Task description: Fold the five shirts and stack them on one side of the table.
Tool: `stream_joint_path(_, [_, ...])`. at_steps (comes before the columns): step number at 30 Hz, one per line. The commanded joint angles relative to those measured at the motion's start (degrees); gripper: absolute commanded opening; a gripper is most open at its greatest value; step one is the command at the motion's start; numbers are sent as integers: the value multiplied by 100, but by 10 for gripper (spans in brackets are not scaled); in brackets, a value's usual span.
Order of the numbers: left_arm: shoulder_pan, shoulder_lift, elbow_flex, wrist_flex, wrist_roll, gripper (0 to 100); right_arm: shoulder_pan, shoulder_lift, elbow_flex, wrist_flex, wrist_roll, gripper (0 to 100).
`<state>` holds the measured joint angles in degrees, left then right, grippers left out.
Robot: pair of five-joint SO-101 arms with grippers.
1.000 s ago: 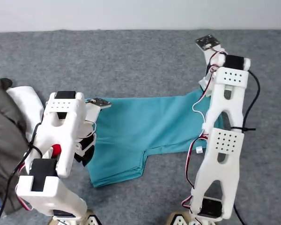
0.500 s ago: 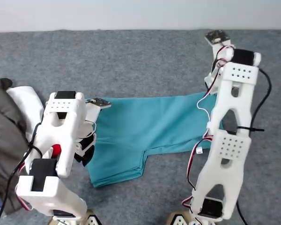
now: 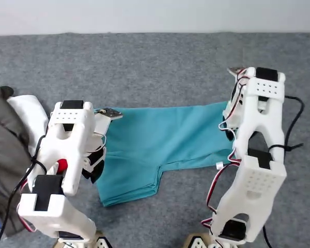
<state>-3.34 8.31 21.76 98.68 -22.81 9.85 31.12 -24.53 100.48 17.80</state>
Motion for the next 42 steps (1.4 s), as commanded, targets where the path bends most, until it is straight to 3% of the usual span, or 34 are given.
stream_joint_path(1, [9,-97,-198,185,44,83,22,-4,26,-75,-88,165])
stream_joint_path(17, [9,-88,-198,185,44,83,-435,716,9,-277,-281,142])
stream_joint_path(25, [9,-62,-198,185,44,83,-400,716,-316,92,-211,39])
stream_joint_path(42, [9,-79,-198,185,44,83,611,-4,-563,251,1864,15])
